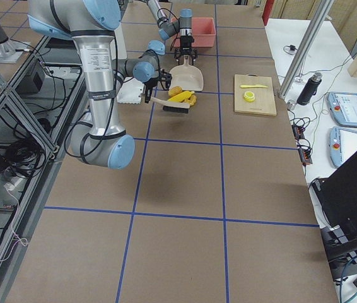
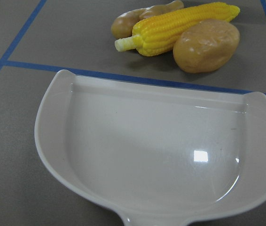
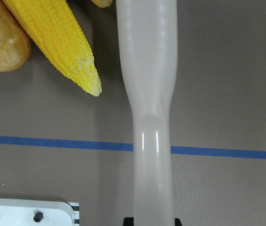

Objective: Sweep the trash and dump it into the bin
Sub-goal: 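Bring the held brush down behind the toy vegetables with the right gripper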

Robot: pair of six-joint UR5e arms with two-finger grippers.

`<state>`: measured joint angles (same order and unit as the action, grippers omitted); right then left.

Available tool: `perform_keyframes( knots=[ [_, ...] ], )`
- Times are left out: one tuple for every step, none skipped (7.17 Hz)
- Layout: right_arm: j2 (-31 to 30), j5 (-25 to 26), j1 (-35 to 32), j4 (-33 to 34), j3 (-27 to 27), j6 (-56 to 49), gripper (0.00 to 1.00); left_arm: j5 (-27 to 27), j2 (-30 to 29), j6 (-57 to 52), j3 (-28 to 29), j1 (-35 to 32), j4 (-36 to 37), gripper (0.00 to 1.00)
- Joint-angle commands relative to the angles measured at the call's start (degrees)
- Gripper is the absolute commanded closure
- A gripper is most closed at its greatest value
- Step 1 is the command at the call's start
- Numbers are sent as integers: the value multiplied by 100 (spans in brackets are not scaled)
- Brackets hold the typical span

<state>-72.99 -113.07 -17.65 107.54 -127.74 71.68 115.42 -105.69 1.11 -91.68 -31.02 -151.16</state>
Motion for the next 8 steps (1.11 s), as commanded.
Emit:
perform_keyframes(
  knots=[
    [109, 224, 16, 92, 127, 65, 100, -55, -74, 3, 28, 52, 95, 3],
    [187, 216, 129, 57, 301, 135, 100, -55, -83, -6, 28, 53, 130, 3],
    [275, 233, 226, 4, 451, 127, 100, -55, -83, -6, 36, 53, 166, 3],
    [294, 225, 244, -266, 661, 136, 100, -64, -92, -6, 45, 61, 166, 3],
    [311, 233, 271, -599, 907, 153, 100, -73, -92, -6, 45, 61, 175, 3],
    [433, 207, 280, -759, 1031, 162, 100, -125, -92, -6, 37, 61, 166, 3],
    [634, 189, 315, -761, 1171, 232, 100, -152, -92, -6, 45, 61, 175, 3],
    [958, 181, 358, -769, 1460, 337, 100, -152, -92, -6, 45, 61, 175, 3]
  ],
)
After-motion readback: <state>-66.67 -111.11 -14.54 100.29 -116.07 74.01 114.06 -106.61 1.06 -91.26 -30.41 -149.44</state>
